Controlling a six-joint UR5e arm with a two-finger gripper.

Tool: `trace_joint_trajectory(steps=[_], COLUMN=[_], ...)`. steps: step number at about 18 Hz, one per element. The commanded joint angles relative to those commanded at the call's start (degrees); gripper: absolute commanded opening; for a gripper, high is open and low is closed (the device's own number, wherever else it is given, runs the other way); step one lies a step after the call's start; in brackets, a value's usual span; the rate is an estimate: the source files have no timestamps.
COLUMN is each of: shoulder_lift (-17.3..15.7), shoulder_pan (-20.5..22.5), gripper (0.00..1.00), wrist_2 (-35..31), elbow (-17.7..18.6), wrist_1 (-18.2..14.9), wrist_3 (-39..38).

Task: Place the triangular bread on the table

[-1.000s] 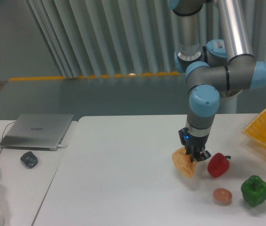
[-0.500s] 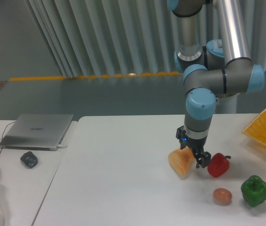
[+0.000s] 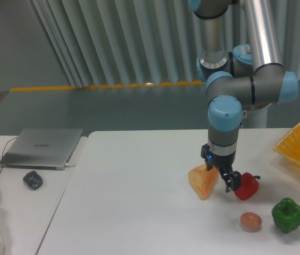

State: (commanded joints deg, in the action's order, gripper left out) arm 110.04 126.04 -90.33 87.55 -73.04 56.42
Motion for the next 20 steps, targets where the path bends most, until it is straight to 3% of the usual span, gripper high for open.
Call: trace_joint_trajectory(steps=[8,14,17,20], shoulder_lift=[-2.5,-4.6,-4.6,-5.4], shoulder_pan=[2.1,7.7,8.4,11.6], gripper=[1.0,1.0,1.0,1.0], wrist_2=[-3.2,-3.2,-3.4,-3.6], elbow=[-1.3,-0.6,-0.5,0.8], wrist_1=[-0.6,-1.4,-1.3,-1.4], wrist_3=[12.5,29.6,32.1,41.6])
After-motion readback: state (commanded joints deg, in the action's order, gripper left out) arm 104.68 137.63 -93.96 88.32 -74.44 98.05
